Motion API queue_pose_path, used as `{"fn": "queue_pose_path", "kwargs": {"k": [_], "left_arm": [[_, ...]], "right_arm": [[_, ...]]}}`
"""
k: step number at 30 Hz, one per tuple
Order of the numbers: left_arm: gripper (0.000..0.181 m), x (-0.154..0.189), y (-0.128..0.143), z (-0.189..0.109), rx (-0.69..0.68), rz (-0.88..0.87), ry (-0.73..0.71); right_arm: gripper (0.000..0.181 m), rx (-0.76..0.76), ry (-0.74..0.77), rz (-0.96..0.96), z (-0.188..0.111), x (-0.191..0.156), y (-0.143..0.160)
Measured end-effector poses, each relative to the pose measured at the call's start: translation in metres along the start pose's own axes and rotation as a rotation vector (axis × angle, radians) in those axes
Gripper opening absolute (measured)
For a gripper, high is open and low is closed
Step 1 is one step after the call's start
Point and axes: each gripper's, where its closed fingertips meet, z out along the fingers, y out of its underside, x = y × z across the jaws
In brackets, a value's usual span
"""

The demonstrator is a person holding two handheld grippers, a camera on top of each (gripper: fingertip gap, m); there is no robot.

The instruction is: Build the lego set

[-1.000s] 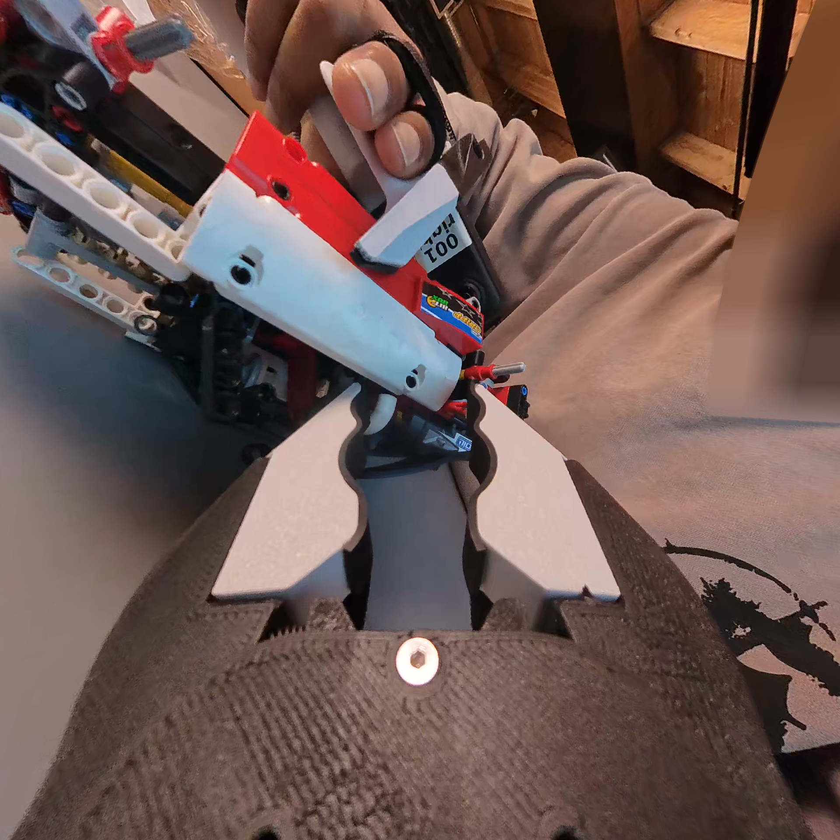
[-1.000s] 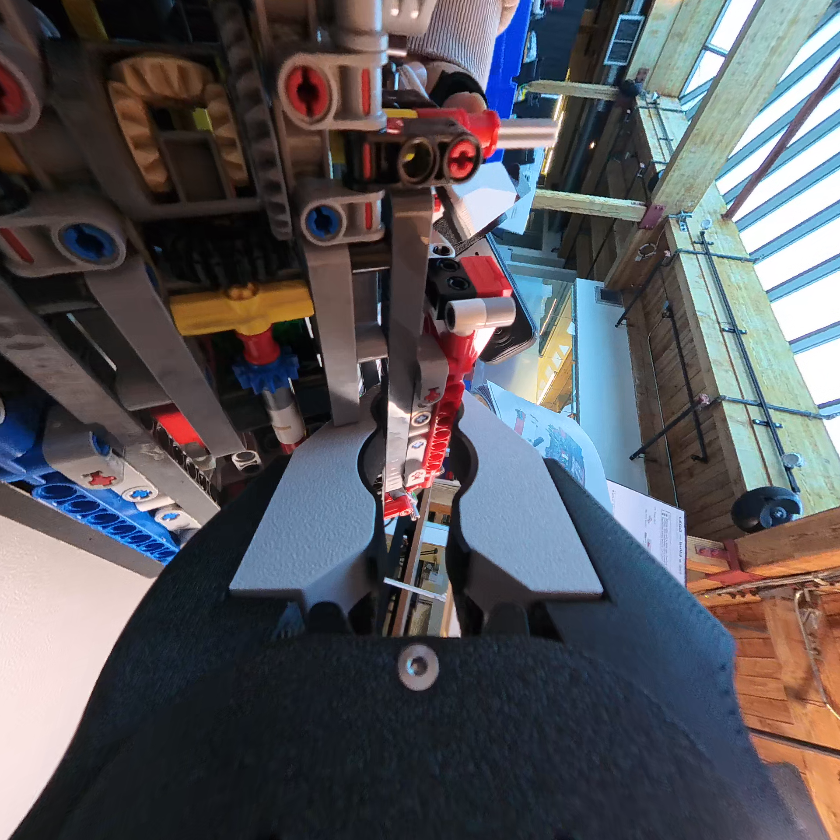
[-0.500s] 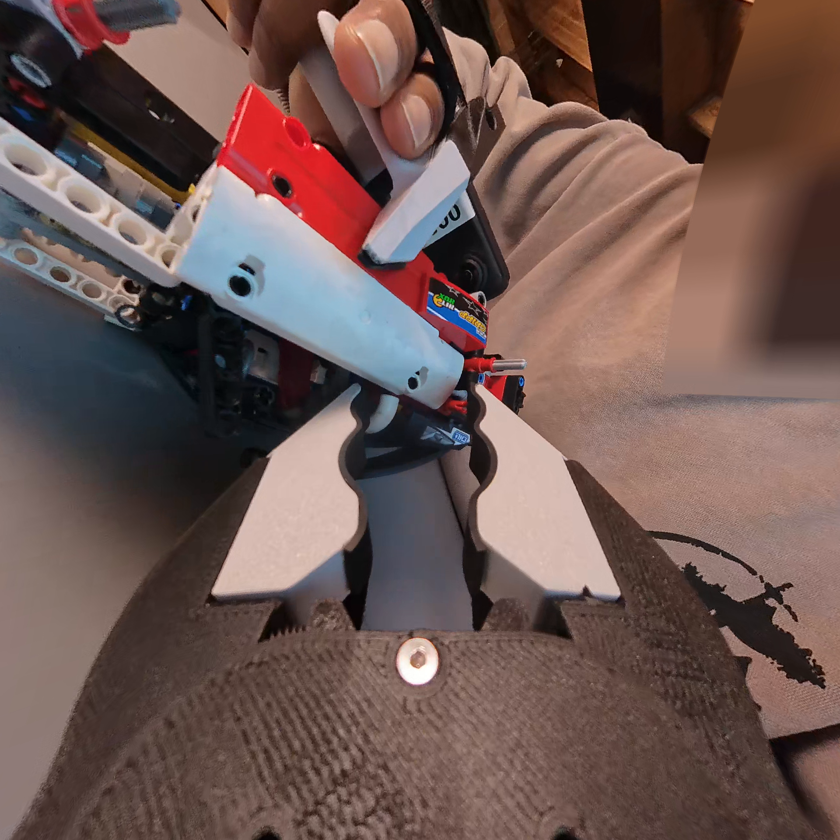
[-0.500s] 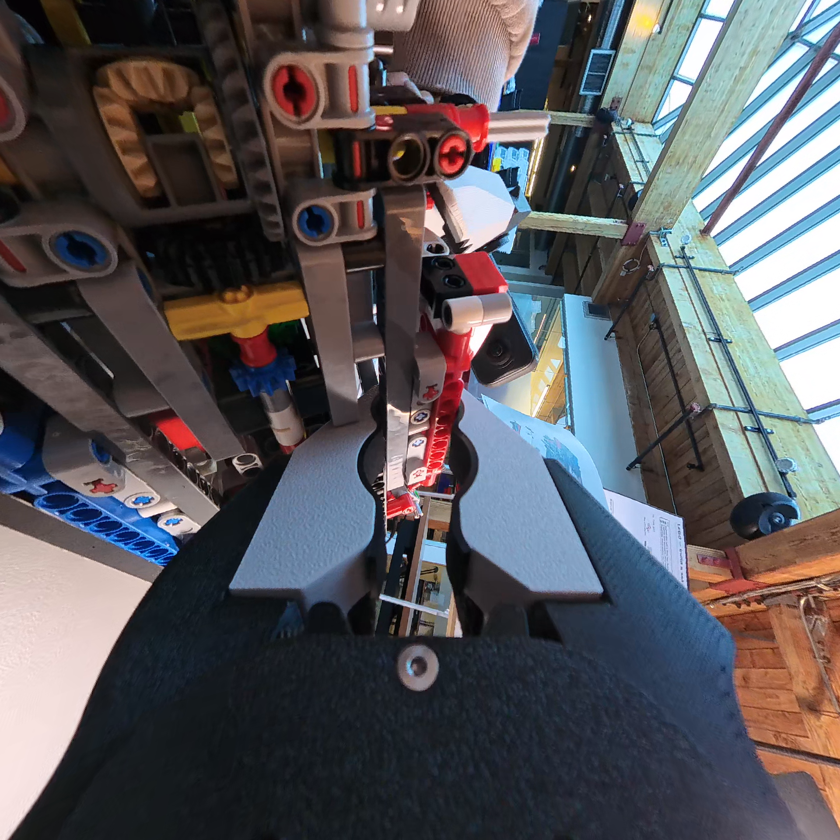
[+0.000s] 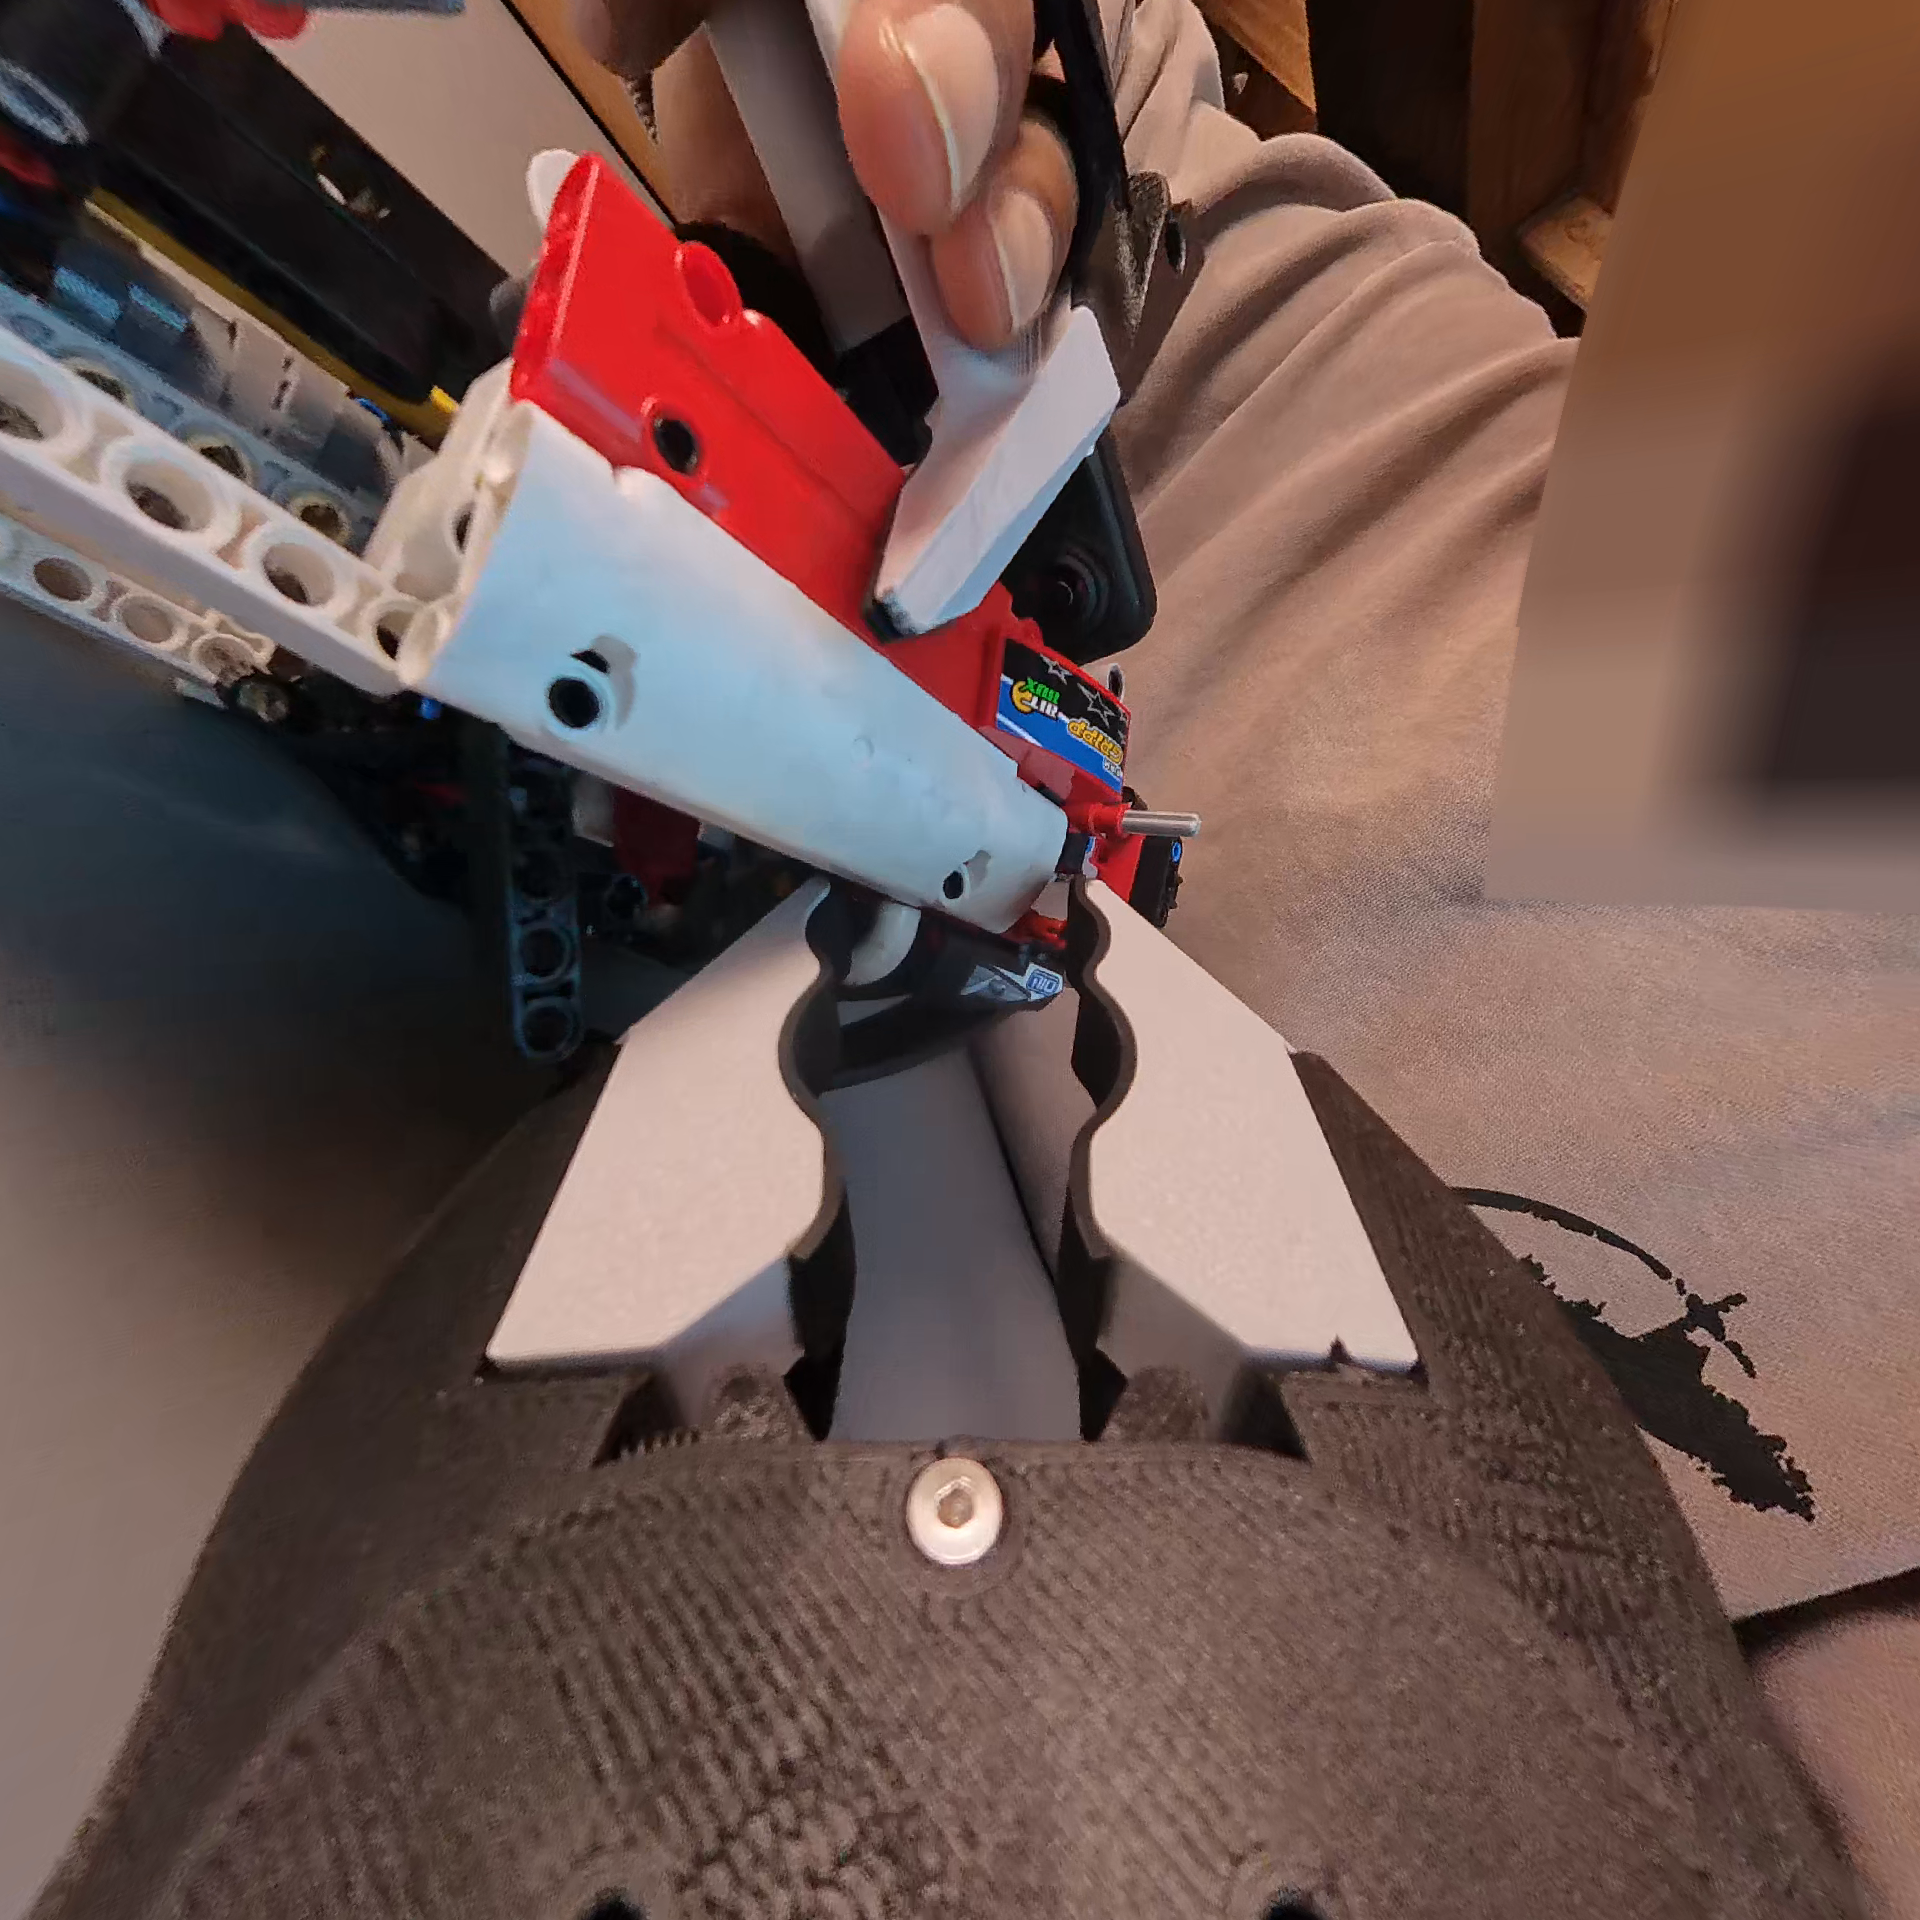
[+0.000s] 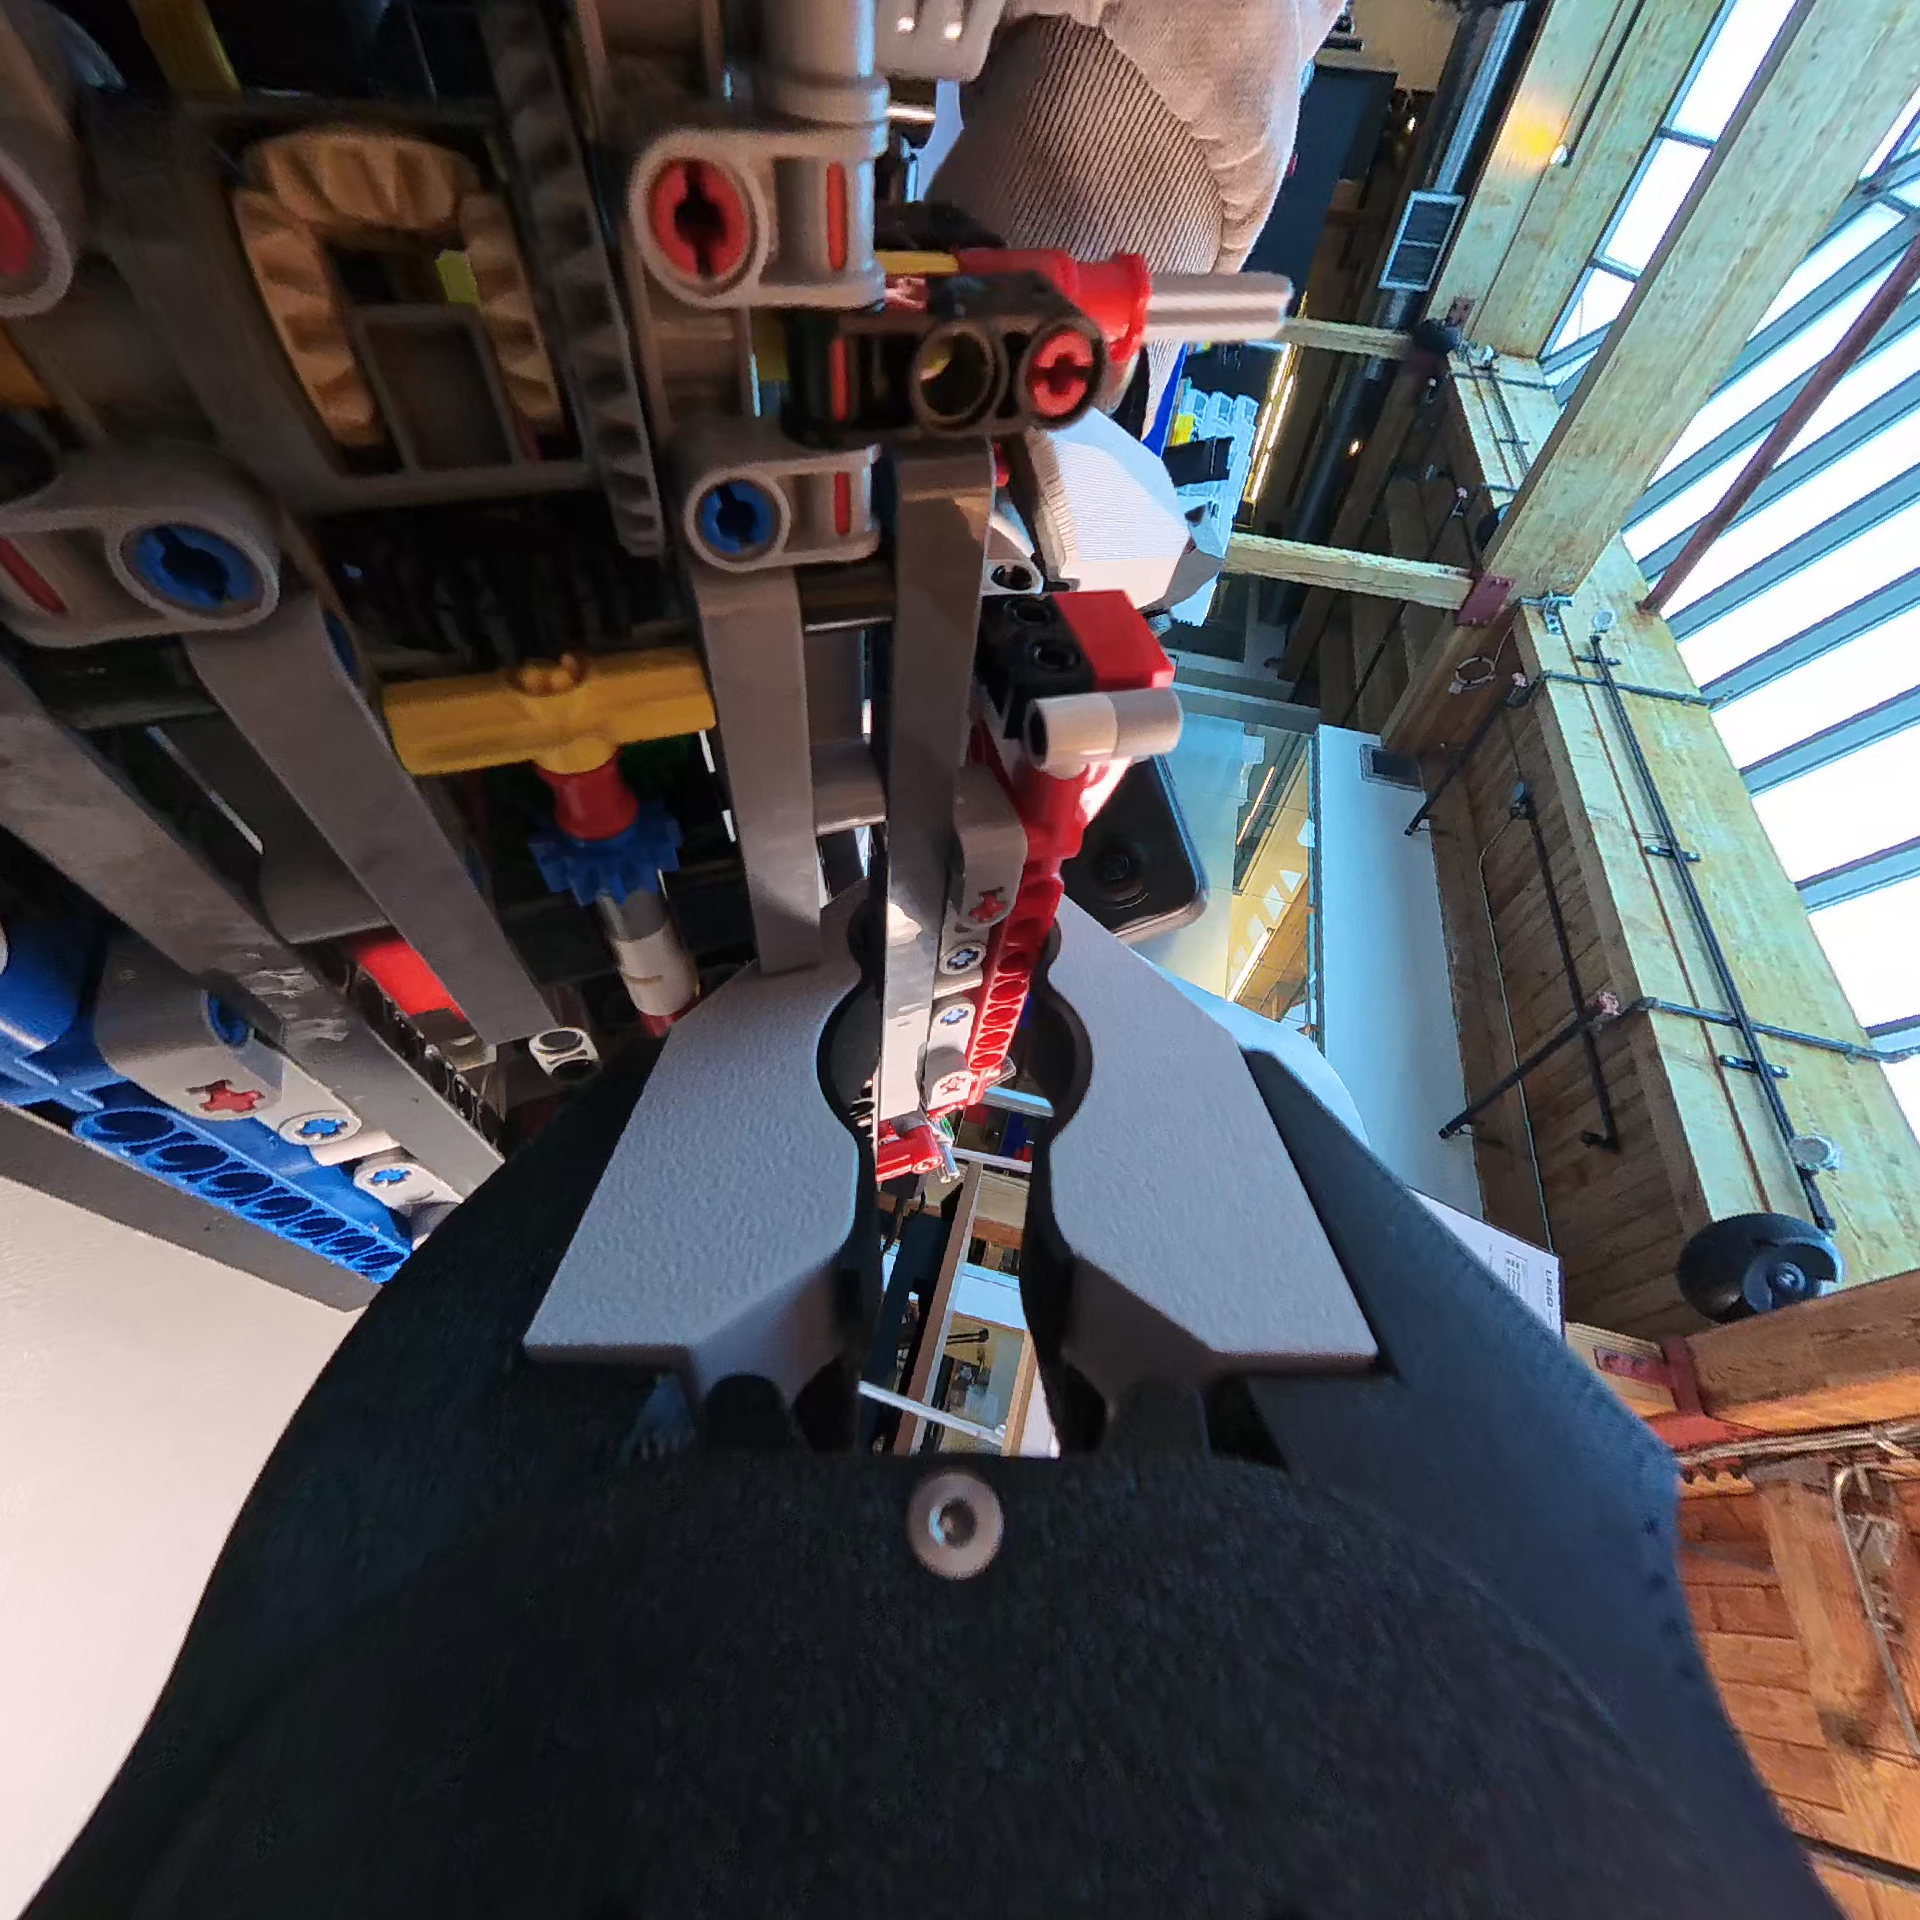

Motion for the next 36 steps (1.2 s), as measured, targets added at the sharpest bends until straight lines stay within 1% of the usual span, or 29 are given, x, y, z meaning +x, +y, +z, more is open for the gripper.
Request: {"fn": "queue_pose_path", "kwargs": {"k": [9,16,21,26,31,36], "left_arm": [[0.038,0.000,0.002,0.005,-0.048,-0.062,-0.011],[0.038,0.002,0.001,0.008,-0.061,-0.064,-0.023],[0.037,0.005,0.002,0.008,-0.060,-0.139,0.019],[0.039,0.007,0.005,0.010,-0.077,-0.153,0.020],[0.037,0.007,0.009,0.014,-0.093,-0.115,0.004],[0.035,0.007,0.011,0.018,-0.077,-0.075,-0.010]], "right_arm": [[0.019,-0.020,0.004,-0.001,-0.002,0.000,0.000],[0.020,-0.027,0.010,-0.009,-0.004,0.000,0.000],[0.020,-0.009,0.019,-0.008,-0.005,0.001,-0.007],[0.021,0.009,0.018,-0.016,-0.006,0.002,-0.012],[0.023,0.038,0.009,-0.026,-0.008,0.002,-0.016],[0.023,0.048,0.003,-0.020,-0.010,0.001,-0.019]]}}
